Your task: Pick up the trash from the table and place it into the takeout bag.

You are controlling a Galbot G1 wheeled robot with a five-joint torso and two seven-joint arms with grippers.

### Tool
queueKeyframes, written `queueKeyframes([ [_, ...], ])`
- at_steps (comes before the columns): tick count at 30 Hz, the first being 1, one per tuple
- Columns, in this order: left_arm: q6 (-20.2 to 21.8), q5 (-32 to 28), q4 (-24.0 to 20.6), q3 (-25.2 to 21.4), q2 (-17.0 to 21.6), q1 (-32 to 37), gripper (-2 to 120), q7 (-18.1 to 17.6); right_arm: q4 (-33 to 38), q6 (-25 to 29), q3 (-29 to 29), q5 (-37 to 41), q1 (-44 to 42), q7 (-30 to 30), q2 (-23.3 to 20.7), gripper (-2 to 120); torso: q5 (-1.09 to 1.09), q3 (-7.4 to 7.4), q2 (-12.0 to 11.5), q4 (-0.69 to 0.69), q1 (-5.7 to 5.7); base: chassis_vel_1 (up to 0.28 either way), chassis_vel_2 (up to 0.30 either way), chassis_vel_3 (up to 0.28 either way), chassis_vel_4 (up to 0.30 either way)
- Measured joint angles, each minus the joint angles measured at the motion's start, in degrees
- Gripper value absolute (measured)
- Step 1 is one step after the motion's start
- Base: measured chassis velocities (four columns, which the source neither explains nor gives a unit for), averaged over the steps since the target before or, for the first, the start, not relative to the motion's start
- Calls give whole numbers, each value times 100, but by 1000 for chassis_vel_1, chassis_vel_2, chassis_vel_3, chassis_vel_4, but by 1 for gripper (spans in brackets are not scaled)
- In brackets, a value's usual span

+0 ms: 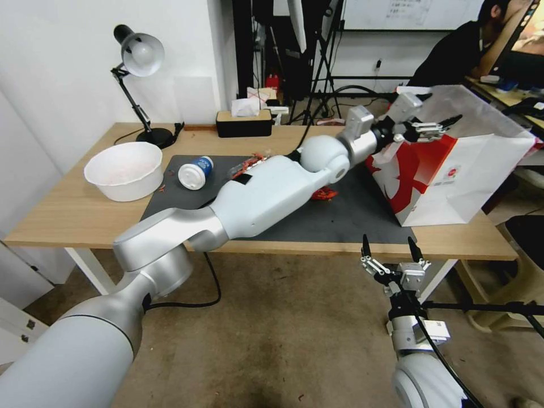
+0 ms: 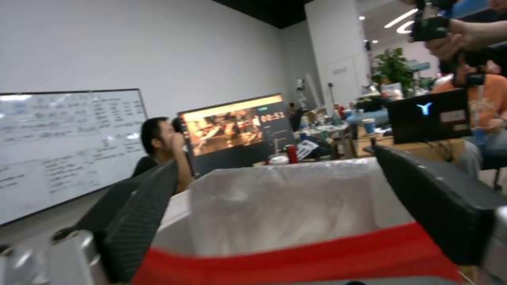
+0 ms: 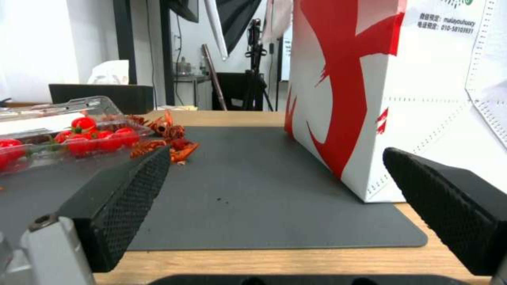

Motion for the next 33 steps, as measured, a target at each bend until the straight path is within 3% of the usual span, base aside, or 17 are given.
queueKeyframes([
  [12,136,116,-1136,-811,1531,954,100,-183,24,-1,-11,3,-25,3,-2,100,-3,0,0,1,0,0,0,0,0],
  [13,136,116,-1136,-811,1531,954,100,-183,24,-1,-11,3,-25,3,-2,100,-3,0,0,1,0,0,0,0,0],
  [16,177,178,-1551,-1179,1989,1405,100,-247,26,-1,-12,2,-55,1,-4,100,-2,0,0,2,0,0,0,0,0],
  [21,256,291,-1983,-1607,2314,1878,100,-411,33,1,-14,2,-78,0,-3,100,0,0,0,0,0,0,0,0,0],
  [27,335,554,-2635,-2284,2868,2799,100,-653,40,6,-18,-2,-110,-2,15,100,-1,0,1,1,0,0,0,0,0],
  [29,337,715,-2976,-2656,3106,3419,100,-736,46,10,-20,-5,-119,-2,25,100,-2,-1,1,1,0,0,0,0,0],
  [33,343,903,-3368,-3200,3283,4133,100,-854,54,12,-27,-9,-133,-2,24,100,0,-1,2,1,0,0,0,0,0],
])
